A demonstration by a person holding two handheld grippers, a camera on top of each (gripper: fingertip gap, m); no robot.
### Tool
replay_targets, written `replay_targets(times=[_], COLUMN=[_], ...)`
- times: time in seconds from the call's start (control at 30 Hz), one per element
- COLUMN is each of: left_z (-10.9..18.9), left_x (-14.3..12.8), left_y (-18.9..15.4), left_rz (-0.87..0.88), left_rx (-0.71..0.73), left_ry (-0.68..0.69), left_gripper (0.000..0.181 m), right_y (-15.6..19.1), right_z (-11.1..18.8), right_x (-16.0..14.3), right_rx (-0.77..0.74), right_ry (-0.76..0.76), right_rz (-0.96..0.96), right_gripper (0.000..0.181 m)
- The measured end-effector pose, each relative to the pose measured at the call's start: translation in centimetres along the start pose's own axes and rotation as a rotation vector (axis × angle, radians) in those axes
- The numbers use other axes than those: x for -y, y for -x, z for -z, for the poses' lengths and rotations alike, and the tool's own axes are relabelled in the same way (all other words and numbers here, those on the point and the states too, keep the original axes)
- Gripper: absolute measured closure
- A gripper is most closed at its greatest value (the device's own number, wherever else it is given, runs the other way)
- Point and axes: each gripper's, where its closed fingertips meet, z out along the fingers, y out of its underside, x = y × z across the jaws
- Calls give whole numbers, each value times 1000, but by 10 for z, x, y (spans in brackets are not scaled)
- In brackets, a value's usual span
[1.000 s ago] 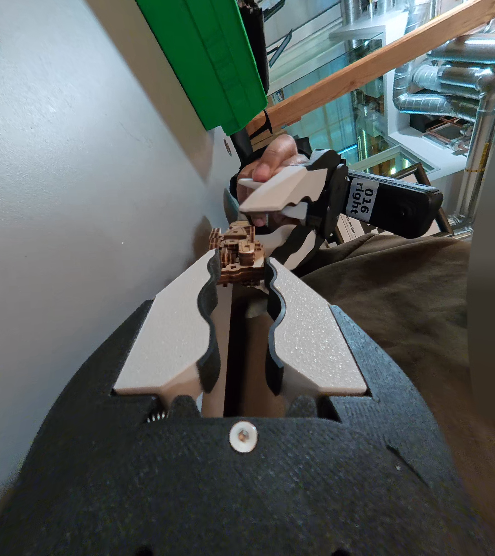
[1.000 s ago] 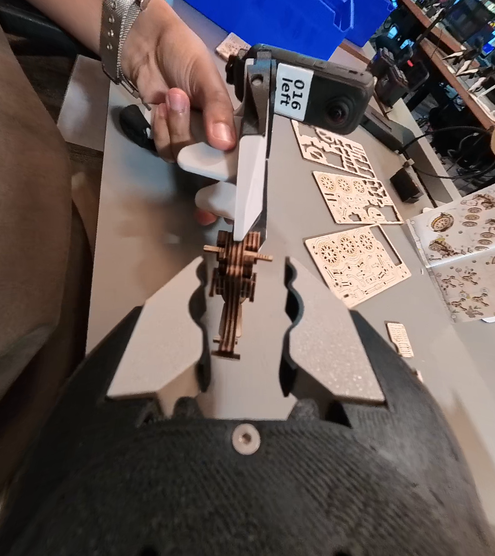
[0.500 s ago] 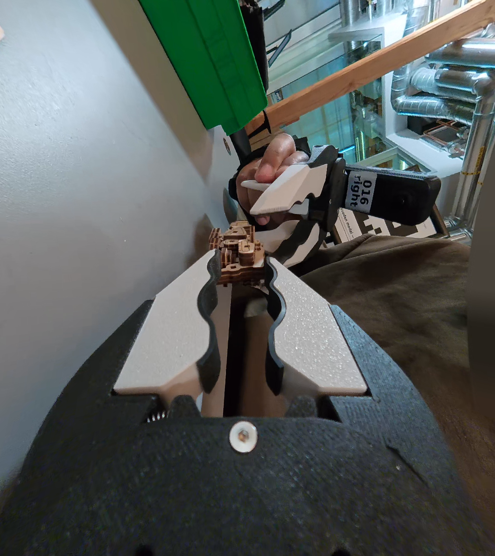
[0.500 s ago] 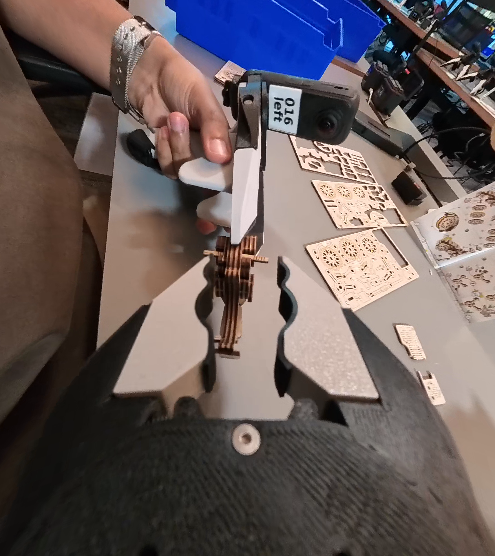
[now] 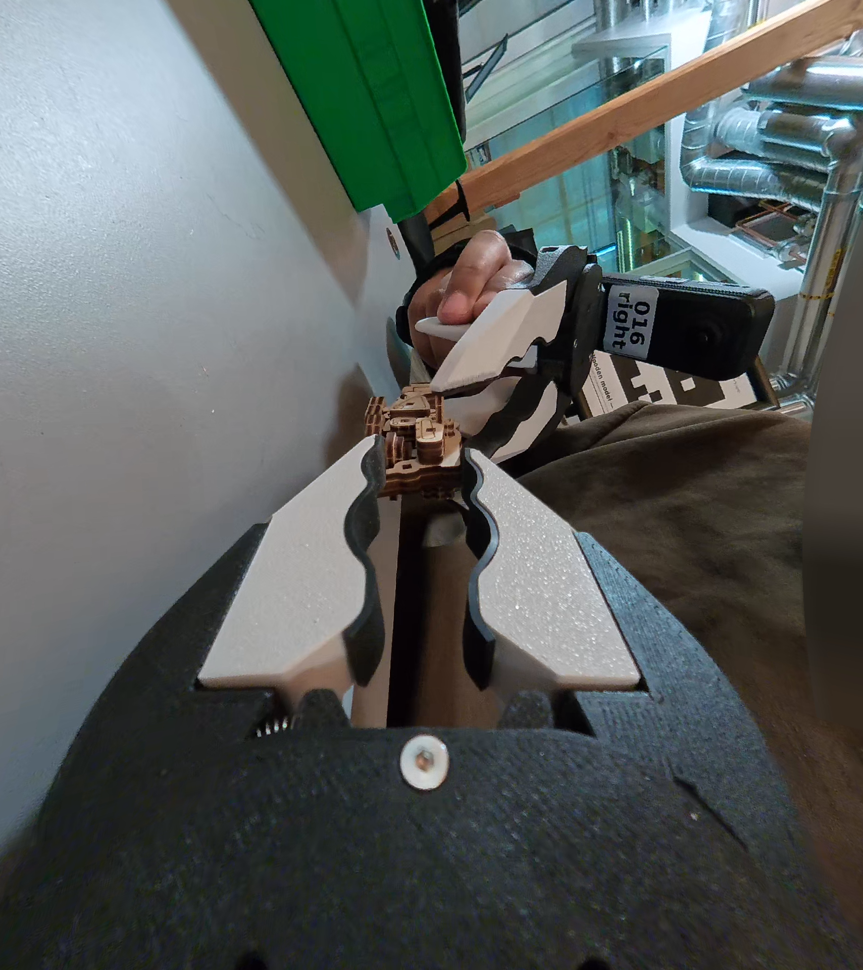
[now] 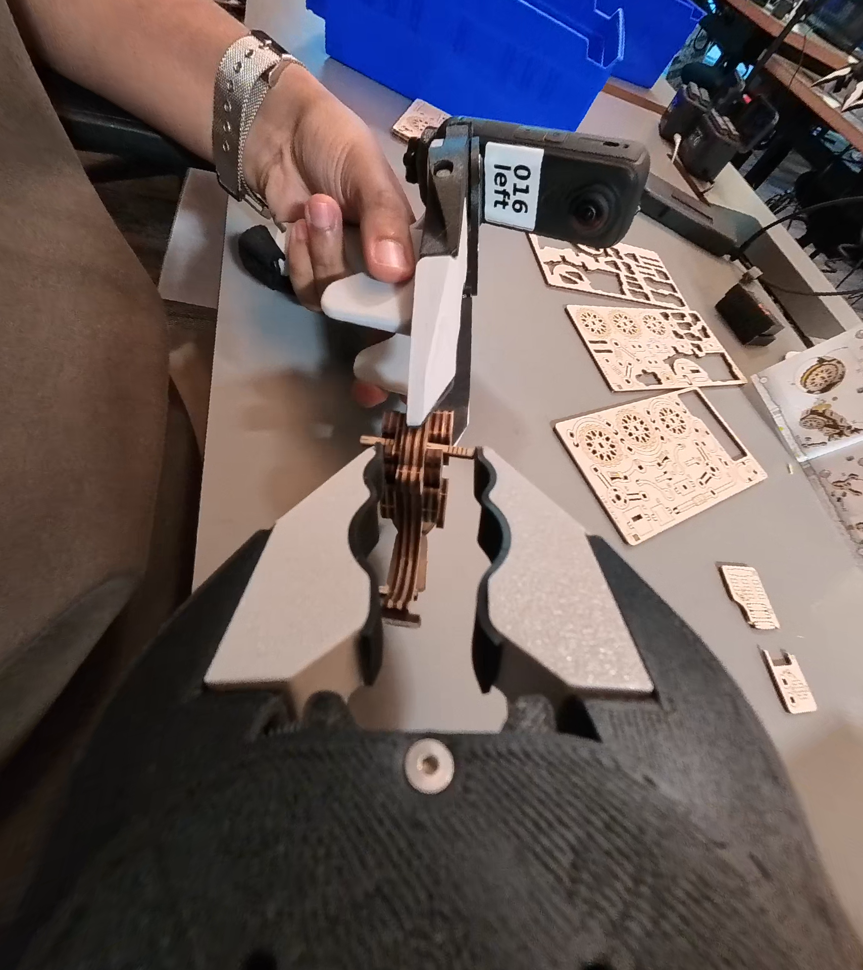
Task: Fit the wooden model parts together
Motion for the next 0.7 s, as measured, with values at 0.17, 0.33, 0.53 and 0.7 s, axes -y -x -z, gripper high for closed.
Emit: replay_targets(times=[0.17, 0.33, 0.53, 0.7], left_z=[0, 0, 0, 0], left_x=[0, 0, 1, 2], left_y=[0, -1, -2, -3], left_rz=[-7, -13, -14, -9], left_rx=[3, 5, 1, -2], left_ry=[-3, -4, -10, -13], left_gripper=[156, 156, 156, 156], right_y=[0, 1, 0, -1], right_z=[1, 0, 1, 1], right_x=[0, 0, 1, 2], right_rx=[12, 31, 29, 24], right_ry=[5, -4, -12, -17], right_rz=[-18, -43, -41, -23], right_gripper=[150, 150, 149, 149])
